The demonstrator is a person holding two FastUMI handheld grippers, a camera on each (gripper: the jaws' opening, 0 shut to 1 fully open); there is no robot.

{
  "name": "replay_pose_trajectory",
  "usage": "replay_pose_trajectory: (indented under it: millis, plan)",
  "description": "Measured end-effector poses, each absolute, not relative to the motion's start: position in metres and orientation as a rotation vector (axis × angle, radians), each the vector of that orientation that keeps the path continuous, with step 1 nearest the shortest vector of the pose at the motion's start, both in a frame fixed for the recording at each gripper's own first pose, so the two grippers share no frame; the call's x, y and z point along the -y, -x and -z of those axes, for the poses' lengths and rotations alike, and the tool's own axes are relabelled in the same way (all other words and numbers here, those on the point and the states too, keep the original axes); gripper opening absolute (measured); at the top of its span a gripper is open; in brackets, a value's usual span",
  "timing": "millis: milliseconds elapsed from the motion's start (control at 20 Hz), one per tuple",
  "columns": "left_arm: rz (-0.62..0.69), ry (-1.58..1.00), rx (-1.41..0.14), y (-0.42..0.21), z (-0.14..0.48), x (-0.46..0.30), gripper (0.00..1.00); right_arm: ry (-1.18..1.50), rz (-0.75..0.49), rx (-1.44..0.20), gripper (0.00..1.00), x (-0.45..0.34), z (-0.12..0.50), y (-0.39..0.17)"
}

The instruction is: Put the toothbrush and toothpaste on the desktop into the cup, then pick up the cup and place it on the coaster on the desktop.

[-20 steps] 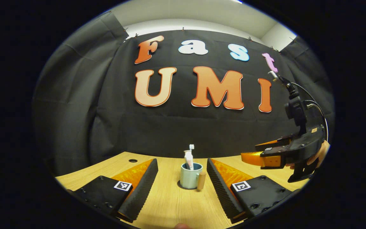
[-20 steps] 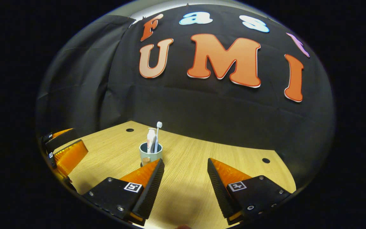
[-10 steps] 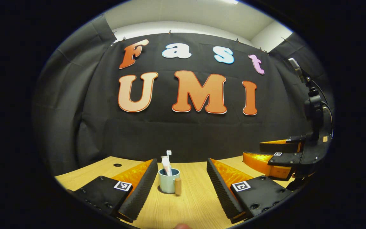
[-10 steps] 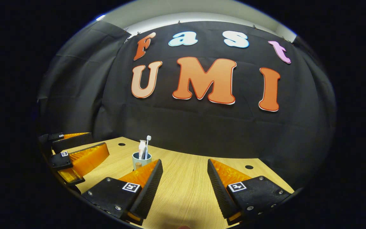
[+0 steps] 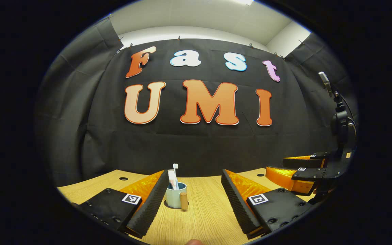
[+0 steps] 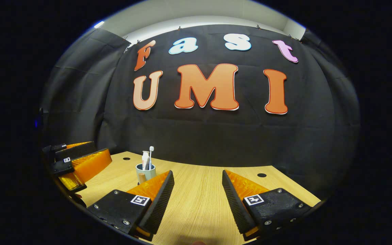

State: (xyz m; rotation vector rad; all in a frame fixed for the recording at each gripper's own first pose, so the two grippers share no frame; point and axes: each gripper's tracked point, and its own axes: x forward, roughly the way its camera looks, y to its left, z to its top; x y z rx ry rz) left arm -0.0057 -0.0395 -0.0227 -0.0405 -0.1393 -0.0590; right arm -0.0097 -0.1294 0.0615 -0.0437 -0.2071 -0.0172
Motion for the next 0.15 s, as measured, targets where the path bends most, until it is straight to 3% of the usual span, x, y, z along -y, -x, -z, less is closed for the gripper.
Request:
replay_pose_trajectory:
  millis: [150]
  plan:
    - [0.055, 0.037, 0.148, 0.0052, 0.0204, 0.0409, 0.96, 0.051, 0.005, 0.224, 0.86, 0.1289, -0.0630, 0.0105]
